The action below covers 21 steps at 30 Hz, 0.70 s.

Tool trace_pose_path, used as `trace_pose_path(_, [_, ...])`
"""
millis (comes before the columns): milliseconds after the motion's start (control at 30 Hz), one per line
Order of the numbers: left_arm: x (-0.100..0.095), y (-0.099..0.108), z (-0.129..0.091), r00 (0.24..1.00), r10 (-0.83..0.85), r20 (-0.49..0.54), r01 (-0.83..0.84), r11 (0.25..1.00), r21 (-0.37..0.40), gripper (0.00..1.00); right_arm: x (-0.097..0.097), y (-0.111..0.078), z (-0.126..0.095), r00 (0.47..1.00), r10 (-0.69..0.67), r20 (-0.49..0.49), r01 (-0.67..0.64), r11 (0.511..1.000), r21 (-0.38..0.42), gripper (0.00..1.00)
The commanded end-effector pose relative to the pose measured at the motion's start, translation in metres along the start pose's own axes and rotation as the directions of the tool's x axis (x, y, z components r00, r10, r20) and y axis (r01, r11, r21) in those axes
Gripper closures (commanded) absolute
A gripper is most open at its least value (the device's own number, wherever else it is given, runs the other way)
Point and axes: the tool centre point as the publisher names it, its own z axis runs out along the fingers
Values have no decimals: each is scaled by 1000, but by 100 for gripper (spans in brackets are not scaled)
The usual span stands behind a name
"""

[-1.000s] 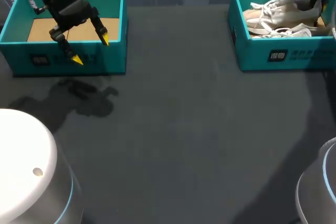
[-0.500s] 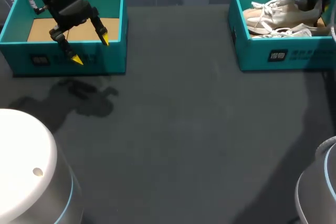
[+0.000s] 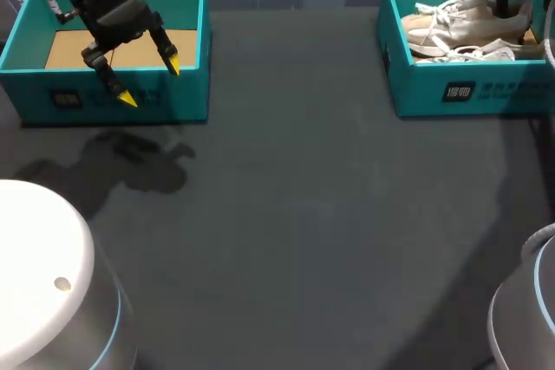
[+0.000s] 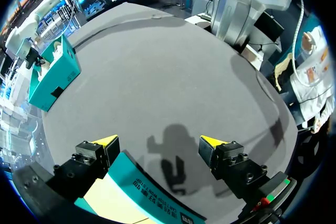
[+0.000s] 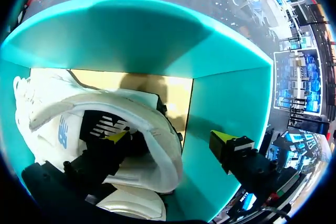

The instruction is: Take the shoe out of the shoebox, open the shoe tongue, remove and reinsert the insole, then place the shoe into the shoebox

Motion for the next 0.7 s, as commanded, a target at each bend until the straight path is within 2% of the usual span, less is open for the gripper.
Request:
trace_pose_path(33, [1,0,0,1000,0,0,0,1000,-2,0,0,-4,-21,1000,0,-8,0,1000,6,0])
trace_pose_path(333, [1,0,0,1000,0,0,0,1000,-2,0,12,-18,-60,998,-11,-59,12,1000,3,0])
trace_pose_path(700, [1,0,0,1000,0,0,0,1000,-2,0,26,-50,-109,995,-10,-99,8,1000,-25,0])
